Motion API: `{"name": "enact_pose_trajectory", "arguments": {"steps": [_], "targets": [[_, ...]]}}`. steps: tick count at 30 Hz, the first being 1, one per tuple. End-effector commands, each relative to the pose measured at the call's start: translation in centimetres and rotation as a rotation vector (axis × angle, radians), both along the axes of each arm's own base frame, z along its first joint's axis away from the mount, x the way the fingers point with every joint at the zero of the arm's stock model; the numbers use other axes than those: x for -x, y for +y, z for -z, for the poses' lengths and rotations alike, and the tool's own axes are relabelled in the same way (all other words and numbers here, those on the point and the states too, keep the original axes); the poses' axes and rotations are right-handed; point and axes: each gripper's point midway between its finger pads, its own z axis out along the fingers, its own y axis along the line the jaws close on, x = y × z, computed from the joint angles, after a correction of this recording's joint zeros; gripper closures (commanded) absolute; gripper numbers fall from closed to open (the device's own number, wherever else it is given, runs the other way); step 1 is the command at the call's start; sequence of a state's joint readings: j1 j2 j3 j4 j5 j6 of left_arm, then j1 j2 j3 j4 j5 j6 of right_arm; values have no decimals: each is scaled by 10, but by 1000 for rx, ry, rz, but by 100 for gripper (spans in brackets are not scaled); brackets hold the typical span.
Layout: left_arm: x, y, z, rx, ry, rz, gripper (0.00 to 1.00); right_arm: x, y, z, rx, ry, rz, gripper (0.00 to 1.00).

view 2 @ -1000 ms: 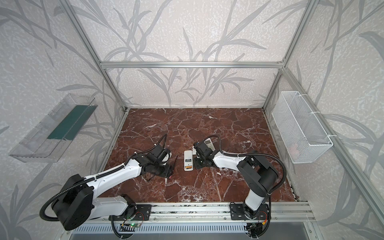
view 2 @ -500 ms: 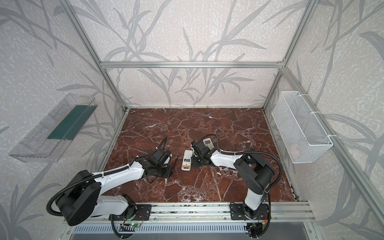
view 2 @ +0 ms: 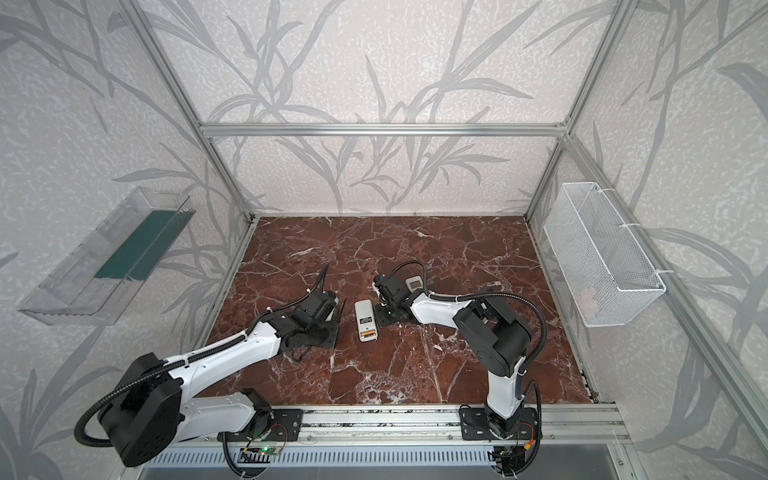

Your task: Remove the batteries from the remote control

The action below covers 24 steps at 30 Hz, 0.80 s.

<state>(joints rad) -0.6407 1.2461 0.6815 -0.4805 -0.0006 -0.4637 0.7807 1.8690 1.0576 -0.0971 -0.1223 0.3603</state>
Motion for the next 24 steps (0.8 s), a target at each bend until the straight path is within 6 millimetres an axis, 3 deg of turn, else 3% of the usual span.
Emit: {"name": "enact_pose_trajectory", "arguments": {"steps": [1,5,7,12,18,24], "targets": [[-10,4,-30,-26,-59,-8,99,1,7,-11,-17,-23,-42,59],[-18,-6,-66,24,-118,47,100,-1,2,-52,-67,-165,-73,59],[-21,-11,-86,63,-139,72,100,1,-3,-83,-101,-283,-110,57],[-21,-20,-119,191,-91,125,100,14,-13,-133,-129,-594,-241,53],[-3,-34,-150,364,18,231,100,48,2,-161,34,-1007,-554,43],[21,-43,-161,430,122,308,100,52,21,-179,177,-1276,-706,37]]}}
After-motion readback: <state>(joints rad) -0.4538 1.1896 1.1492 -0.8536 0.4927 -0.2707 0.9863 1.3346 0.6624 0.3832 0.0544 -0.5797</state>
